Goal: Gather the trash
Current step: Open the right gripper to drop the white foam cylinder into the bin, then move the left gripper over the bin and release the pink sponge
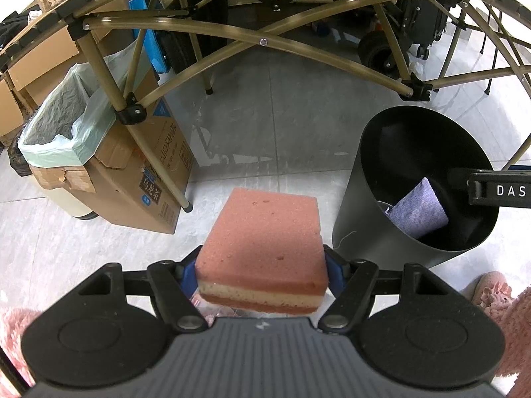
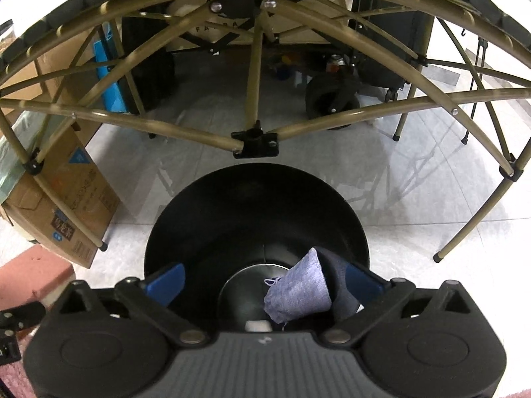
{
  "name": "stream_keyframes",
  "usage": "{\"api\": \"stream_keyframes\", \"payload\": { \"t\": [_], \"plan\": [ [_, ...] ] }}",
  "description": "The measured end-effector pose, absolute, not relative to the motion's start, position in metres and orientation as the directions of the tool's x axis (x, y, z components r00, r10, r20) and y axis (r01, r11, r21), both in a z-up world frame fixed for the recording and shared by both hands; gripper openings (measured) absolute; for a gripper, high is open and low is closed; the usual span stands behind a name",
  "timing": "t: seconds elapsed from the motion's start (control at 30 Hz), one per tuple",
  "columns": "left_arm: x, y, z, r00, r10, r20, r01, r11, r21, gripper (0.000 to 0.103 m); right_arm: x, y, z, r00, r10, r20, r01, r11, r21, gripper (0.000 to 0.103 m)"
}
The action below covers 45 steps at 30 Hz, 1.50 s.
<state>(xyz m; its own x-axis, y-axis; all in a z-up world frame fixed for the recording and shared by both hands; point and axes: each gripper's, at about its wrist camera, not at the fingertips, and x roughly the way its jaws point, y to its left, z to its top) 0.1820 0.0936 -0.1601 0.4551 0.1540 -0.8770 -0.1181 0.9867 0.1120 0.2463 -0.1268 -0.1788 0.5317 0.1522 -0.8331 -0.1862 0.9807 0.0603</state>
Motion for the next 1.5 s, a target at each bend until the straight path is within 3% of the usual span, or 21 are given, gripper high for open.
{"api": "stream_keyframes", "payload": {
  "t": [1.17, 1.5],
  "plan": [
    [0.185, 0.083, -0.159, 0.458, 0.137, -0.878, -0.087, 0.99, 0.109, 0.072, 0.25, -0.129, -0.195, 0.393, 0.128, -0.91, -0.198, 0.979, 0.052, 0.103],
    [0.194, 0.072, -0.145, 0.499, 0.124, -0.858, -0.064, 0.992, 0.106, 0.072, 0.252, -0.16, -0.187, 0.417, 0.107, -0.903, -0.13, 0.99, 0.057, 0.103]
  ]
}}
